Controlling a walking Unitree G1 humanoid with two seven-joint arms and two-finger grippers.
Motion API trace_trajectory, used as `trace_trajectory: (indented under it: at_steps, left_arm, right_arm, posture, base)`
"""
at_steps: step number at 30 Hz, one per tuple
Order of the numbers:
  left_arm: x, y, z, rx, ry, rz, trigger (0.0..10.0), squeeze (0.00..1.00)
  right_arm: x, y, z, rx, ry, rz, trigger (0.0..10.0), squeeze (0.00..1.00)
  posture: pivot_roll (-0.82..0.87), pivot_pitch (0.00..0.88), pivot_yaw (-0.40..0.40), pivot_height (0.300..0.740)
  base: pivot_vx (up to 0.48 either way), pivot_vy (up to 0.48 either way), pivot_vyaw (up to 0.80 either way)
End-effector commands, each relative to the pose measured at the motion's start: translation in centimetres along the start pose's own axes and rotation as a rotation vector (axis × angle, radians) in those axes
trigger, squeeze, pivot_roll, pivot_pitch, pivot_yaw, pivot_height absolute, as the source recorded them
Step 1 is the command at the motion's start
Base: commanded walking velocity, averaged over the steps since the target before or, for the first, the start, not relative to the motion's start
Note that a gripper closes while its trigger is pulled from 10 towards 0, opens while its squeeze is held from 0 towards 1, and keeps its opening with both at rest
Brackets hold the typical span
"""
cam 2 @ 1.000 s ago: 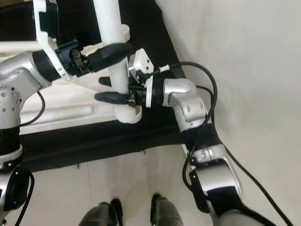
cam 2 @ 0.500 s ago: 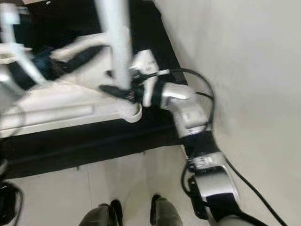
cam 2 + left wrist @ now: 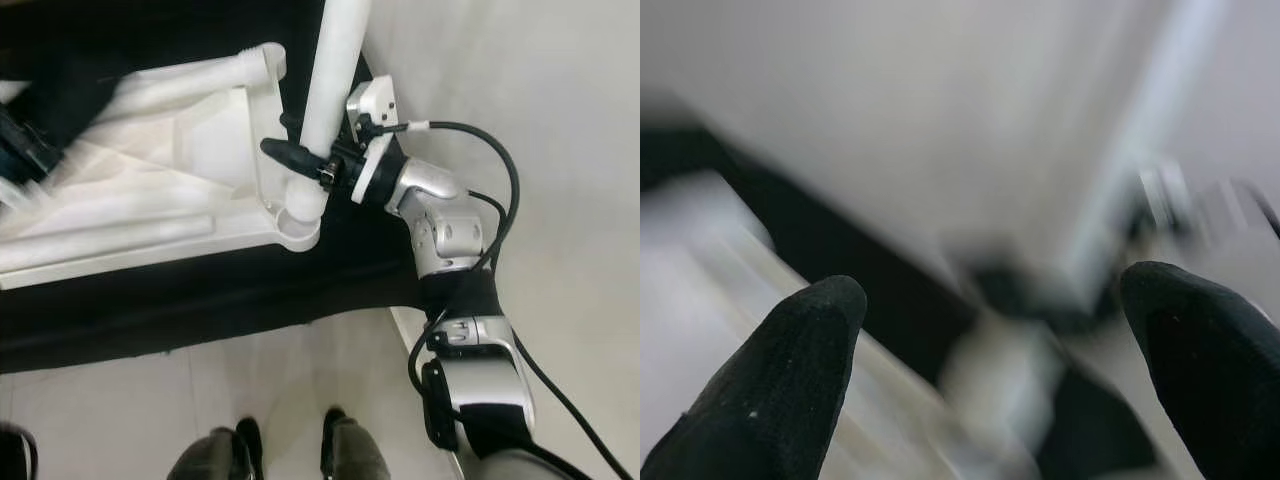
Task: Building children table
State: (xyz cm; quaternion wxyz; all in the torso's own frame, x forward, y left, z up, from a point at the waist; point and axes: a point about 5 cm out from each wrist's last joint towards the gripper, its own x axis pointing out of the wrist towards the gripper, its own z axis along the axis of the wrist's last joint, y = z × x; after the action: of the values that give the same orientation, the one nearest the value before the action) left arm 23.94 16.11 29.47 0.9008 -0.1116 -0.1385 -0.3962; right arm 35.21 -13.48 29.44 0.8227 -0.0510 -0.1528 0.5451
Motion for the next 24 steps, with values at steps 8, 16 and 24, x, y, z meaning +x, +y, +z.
trace_trajectory:
  at_steps: [8, 16, 24]
  left_arm:
    - [-4.1, -4.5, -8.9, -0.108, 0.385, -0.042, 10.0, 0.0]
    - [-6.5, -7.3, -11.9, -0.15, 0.496, 0.054, 10.0, 0.0]
    - [-6.9, -6.9, -12.0, -0.001, 0.416, 0.259, 10.0, 0.0]
  right_arm:
    - [0.5, 2.3, -0.5, -0.02, 0.038, 0.236, 0.0, 0.0]
    - [1.7, 2.3, -1.7, -0.027, 0.096, 0.233, 0.2, 0.0]
    - [2.6, 2.1, -2.3, -0.004, 0.151, 0.227, 10.0, 0.0]
  posture:
    - [-0.07, 0.323, 0.062, 0.74]
    - [-0.06, 0.331, 0.058, 0.74]
    - [-0.05, 0.357, 0.044, 0.74]
  base:
    - [0.0, 0.0, 0.0]
    - [0.0, 0.0, 0.0]
    - [0.0, 0.0, 0.0]
